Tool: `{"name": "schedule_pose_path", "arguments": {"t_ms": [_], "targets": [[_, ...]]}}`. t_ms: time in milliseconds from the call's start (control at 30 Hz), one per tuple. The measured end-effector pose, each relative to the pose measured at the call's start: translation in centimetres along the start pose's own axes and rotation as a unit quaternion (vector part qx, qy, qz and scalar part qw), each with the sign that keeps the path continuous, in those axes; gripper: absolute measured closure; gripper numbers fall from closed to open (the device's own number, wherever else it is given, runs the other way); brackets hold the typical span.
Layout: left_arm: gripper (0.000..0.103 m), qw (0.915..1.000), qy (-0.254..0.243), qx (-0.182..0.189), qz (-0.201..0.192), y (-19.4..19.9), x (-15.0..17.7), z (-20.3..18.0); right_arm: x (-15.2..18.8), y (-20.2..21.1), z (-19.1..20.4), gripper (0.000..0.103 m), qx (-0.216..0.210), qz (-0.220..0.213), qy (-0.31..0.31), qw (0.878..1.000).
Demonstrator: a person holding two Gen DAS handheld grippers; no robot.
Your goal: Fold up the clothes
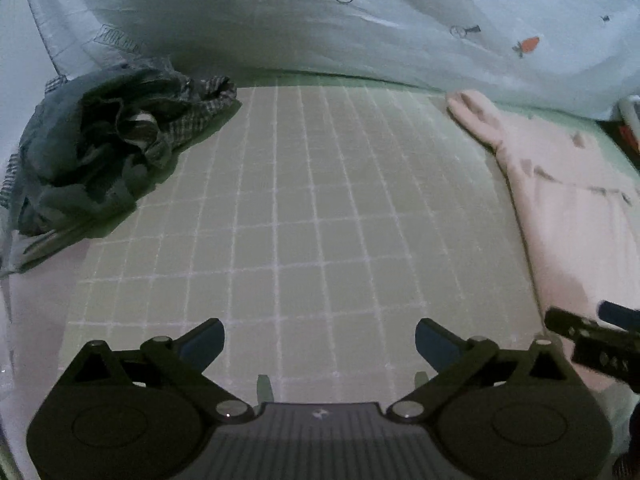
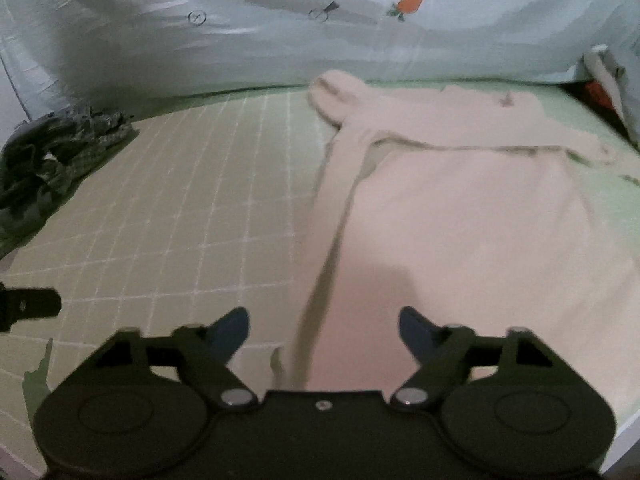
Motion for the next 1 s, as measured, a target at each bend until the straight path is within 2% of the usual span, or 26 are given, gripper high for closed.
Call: {"name": "schedule_pose_path", "arguments": {"t_ms": [33, 100, 133, 200, 233, 300, 467, 567, 667, 867, 1000], "targets": [[0.002, 1.0000, -0.004, 0.000, 0.000, 0.3, 0.5, 0.3, 0.2, -0.1, 0.2, 0.033, -0.002, 0.003, -0.004, 1.000], [0.002, 1.0000, -0.008, -0.001, 0.001, 0.7, 1.2, 1.0, 0.5, -0.5, 0.5, 0.052, -0.003, 0.007, -0.010, 1.000], [0.002, 1.0000, -0.009, -0.003, 0.002, 0.8, 1.5, 1.4, 0.7, -0.6, 0.5, 0.057, 0.001, 0.008, -0.010, 1.000], [0.002, 1.0000, -0.006, -0.005, 0.002, 1.0, 1.9, 2.0, 0.8, -1.0, 0.3, 0.080, 0.019, 0.011, -0.012, 1.000], [0.002, 1.0000, -0.005, -0.006, 0.001, 1.2, 2.0, 2.3, 0.7, -1.1, 0.3, 0.083, 0.021, 0.009, -0.010, 1.000], [0.002, 1.0000, -0.005, -0.007, -0.002, 1.4, 2.2, 2.6, 0.6, -1.0, 0.0, 0.099, 0.021, 0.006, -0.012, 1.000], [0.002, 0.9999, 0.005, -0.008, -0.005, 1.5, 2.1, 2.6, -0.2, 0.1, -0.8, 0.100, 0.008, -0.006, -0.018, 1.000], [0.002, 0.9999, 0.010, -0.002, -0.008, 1.4, 1.5, 2.0, -1.8, 1.6, -1.7, 0.100, -0.017, -0.023, -0.026, 0.999], [0.002, 0.9999, 0.005, 0.009, -0.011, 1.2, 0.4, 0.4, -3.7, 3.2, -3.8, 0.100, -0.023, -0.043, -0.041, 0.998], [0.002, 0.9995, -0.017, 0.024, -0.014, 0.9, -1.8, -3.9, -6.4, 4.0, -10.7, 0.100, 0.013, -0.063, -0.073, 0.995], [0.002, 0.9995, -0.024, 0.019, -0.013, 0.7, -3.0, -7.1, -6.5, 1.9, -14.6, 0.100, 0.029, -0.033, -0.062, 0.997]]}}
Point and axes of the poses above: each gripper's, at about its wrist camera, not at the fingertips, and y roughly against the way its jaws point, z to its left, x to its underside, the point moved 8 cm from there along -y, roughly the way its jaws point, and after that the axes turned 11 degrees about -y, right-handed, at the moved point
